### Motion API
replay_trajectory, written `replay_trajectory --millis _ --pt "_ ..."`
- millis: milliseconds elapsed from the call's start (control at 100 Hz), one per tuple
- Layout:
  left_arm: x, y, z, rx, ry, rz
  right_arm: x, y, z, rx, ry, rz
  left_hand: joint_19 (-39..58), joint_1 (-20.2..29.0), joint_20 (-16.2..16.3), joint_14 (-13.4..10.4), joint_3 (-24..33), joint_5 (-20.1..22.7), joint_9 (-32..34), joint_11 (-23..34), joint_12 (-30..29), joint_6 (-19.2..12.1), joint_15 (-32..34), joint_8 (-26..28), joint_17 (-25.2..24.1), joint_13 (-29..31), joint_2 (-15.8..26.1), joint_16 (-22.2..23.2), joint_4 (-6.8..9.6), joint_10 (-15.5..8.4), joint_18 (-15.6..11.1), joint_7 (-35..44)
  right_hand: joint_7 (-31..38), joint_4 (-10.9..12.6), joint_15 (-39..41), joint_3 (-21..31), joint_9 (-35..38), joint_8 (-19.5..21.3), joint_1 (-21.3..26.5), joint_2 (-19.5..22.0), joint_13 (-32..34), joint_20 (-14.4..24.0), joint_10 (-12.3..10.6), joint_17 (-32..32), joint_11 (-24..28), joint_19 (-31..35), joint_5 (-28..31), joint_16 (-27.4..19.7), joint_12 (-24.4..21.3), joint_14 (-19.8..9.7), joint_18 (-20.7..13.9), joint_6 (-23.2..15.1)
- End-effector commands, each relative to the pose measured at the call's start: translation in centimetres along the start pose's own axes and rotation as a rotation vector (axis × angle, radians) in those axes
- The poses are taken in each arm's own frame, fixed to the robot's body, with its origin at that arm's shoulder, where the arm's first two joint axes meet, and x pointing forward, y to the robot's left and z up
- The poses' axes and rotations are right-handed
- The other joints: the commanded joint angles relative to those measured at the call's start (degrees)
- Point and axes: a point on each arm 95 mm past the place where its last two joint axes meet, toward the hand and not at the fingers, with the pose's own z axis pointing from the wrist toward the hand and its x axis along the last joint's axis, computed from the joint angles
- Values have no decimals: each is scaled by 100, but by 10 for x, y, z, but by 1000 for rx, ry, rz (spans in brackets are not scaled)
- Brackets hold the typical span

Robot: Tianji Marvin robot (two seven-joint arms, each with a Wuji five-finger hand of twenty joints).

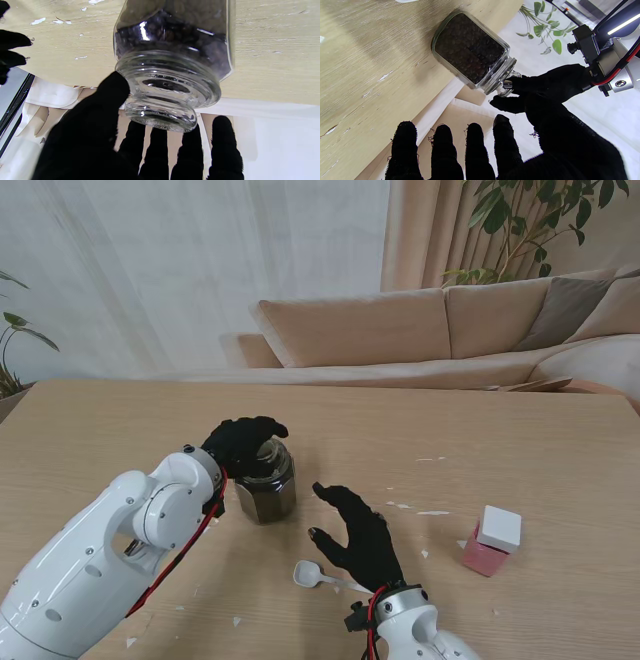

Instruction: Portion coffee beans from the glass jar into the coffee jar

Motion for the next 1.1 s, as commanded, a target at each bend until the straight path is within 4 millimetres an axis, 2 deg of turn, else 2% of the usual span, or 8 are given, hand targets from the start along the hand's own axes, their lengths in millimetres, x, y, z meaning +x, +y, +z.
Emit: replay_trajectory --millis 0,80,150,250,320,540,730,1090 --pt "3 -1 -2 -11 5 -7 1 -3 -1 19 1 6 -627 -226 -278 -137 -167 -343 -252 -470 -265 -121 -385 -204 -254 -367 130 -257 133 -145 121 -338 -69 -44 -113 -110 -180 -50 54 99 -202 79 -172 -78 -100 -68 -219 -106 -50 -270 -165 -42" --pt "2 -2 -3 -5 8 -24 1 -3 -1 20 0 5 -1600 -641 -534 -230 -376 -571 -408 -991 -424 -187 -858 -368 -474 -659 231 -507 80 -210 87 -666 -72 -41 -118 -112 -183 -49 57 95 -215 81 -166 -88 -112 -77 -228 -104 -55 -270 -166 -49" --pt "0 -4 -7 11 13 -46 1 -3 -1 20 -1 4 -2358 -887 -502 -332 -719 -581 -504 -1249 -411 -242 -1196 -506 -565 -758 573 -627 67 -283 -48 -1017 -74 -42 -119 -118 -186 -47 51 96 -214 82 -171 -94 -121 -84 -231 -101 -59 -271 -170 -50" --pt "-6 -6 -18 57 36 -119 1 -3 -1 21 -2 3 -2966 -580 5 -524 -2093 -549 -494 -1247 -311 -313 -1360 -358 -777 -791 1388 -771 248 -319 -392 -1001 -77 -46 -125 -134 -181 -45 36 94 -221 84 -171 -106 -127 -98 -235 -99 -62 -279 -178 -52" --pt "-10 -4 -30 92 53 -194 0 -4 0 22 -2 4 -3112 -340 -107 -675 -2445 -331 -456 -1119 -272 -420 -1455 -377 -795 -755 1684 -994 296 -351 -603 -916 -78 -59 -126 -162 -177 -42 10 91 -214 84 -170 -116 -128 -111 -233 -96 -62 -276 -176 -54" --pt "-27 26 -81 192 120 -341 1 -6 4 12 0 17 -3384 -182 -662 -653 -2601 19 -379 -971 -426 -372 -1462 -634 -715 -758 1713 -1143 304 -224 -674 -983 -89 -177 -154 -356 -175 -34 -78 171 -242 65 -186 -195 -119 -213 -244 -94 -56 -303 -202 -127" --pt "-32 64 -124 230 170 -431 2 -10 5 11 7 28 -3402 -195 -804 -572 -2649 9 -383 -1035 -571 -318 -1508 -767 -730 -766 1737 -1216 313 -176 -600 -1070 -119 -210 -186 -434 -199 -38 -21 205 -273 26 -220 -204 -205 -319 -326 -104 -96 -330 -231 -218" --pt "-28 130 -159 201 171 -701 -2 -16 -2 92 16 160 -3640 -28 -1474 -566 -2542 98 -311 -849 -703 -262 -1521 -936 -636 -758 1752 -1346 298 -117 -773 -977 -112 -33 -413 -274 -192 -145 164 272 -564 -155 -591 -430 -769 -751 -599 -292 -334 -695 -673 -542"
